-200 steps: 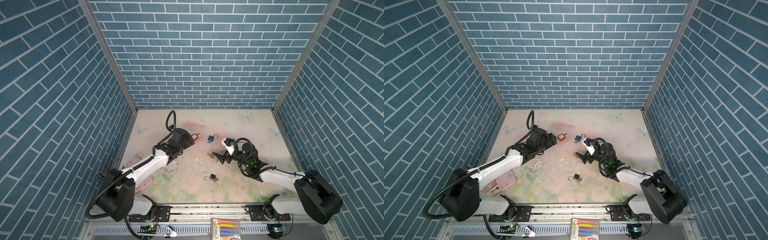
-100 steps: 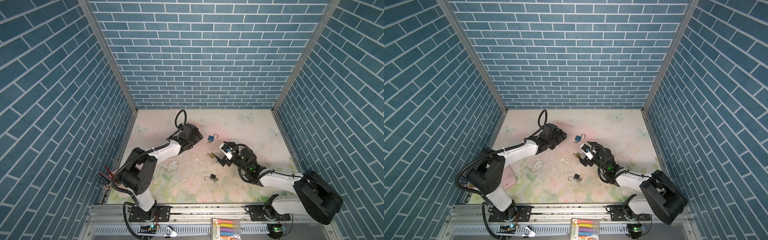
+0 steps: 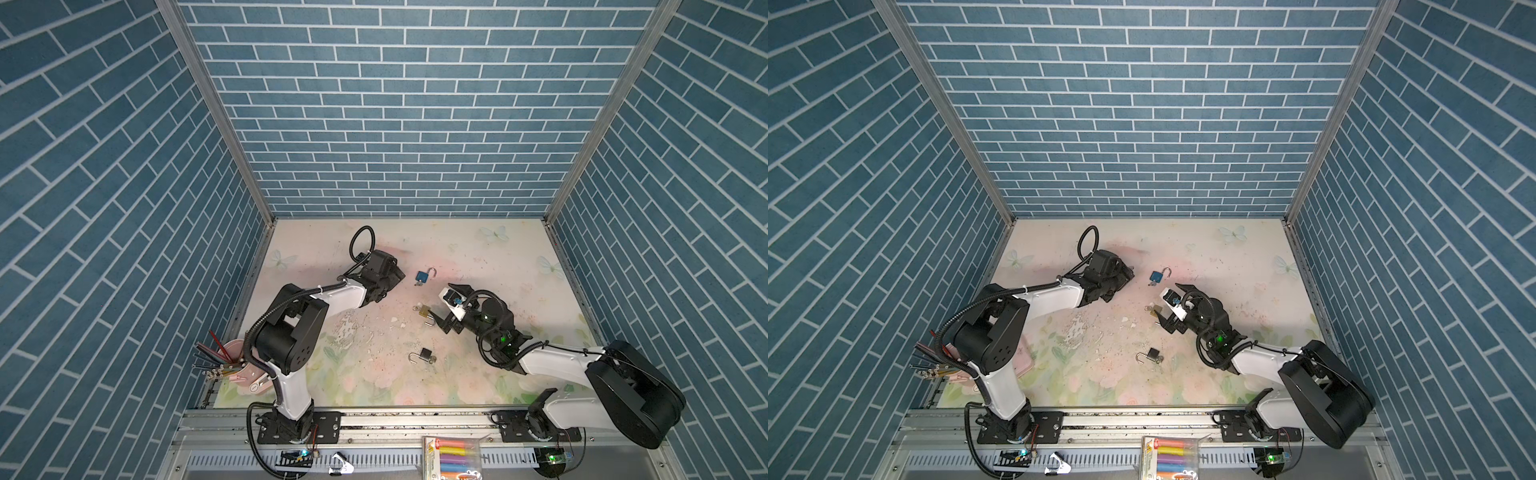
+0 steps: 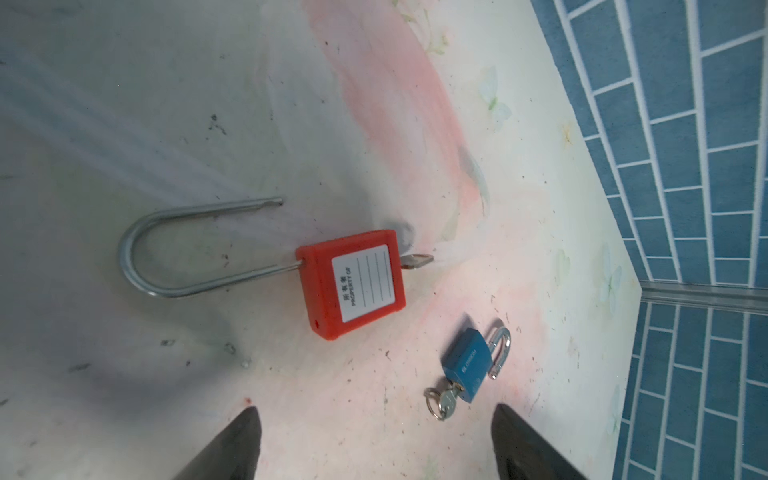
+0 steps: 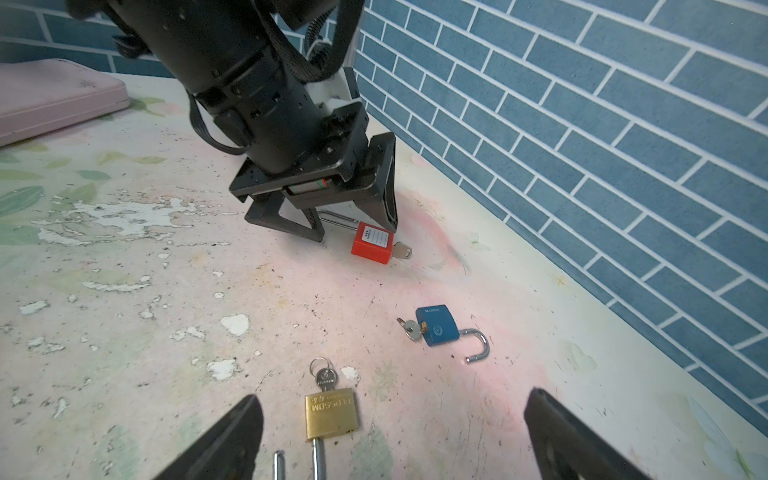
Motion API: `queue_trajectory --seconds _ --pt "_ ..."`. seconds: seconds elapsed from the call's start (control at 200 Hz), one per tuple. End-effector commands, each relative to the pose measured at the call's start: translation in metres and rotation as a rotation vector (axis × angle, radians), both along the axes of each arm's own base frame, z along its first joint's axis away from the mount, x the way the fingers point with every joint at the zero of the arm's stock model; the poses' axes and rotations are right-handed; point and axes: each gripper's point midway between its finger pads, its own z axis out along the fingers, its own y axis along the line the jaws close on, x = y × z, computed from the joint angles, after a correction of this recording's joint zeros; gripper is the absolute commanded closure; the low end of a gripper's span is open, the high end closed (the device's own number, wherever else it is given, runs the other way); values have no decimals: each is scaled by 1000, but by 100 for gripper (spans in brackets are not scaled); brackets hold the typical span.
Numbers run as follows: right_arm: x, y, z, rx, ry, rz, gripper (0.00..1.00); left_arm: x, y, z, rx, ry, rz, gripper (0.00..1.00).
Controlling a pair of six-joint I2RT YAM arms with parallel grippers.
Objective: Lock with the key
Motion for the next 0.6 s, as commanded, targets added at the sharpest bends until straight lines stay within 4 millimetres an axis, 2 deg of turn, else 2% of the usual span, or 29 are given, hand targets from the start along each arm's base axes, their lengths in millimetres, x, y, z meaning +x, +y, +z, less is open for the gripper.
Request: queue_trajectory --seconds 0.0,0.155,0.48,0.595 --pt "-13 9 -1 -3 -4 81 1 21 11 8 19 -48 57 12" --pt "-19 15 -3 0 10 106 1 29 24 -2 37 -37 93 12" --pt "-14 16 -8 -32 18 88 1 51 28 -18 39 -20 88 13" --pt "-13 15 -6 -35 15 81 1 60 36 -23 54 -20 111 12"
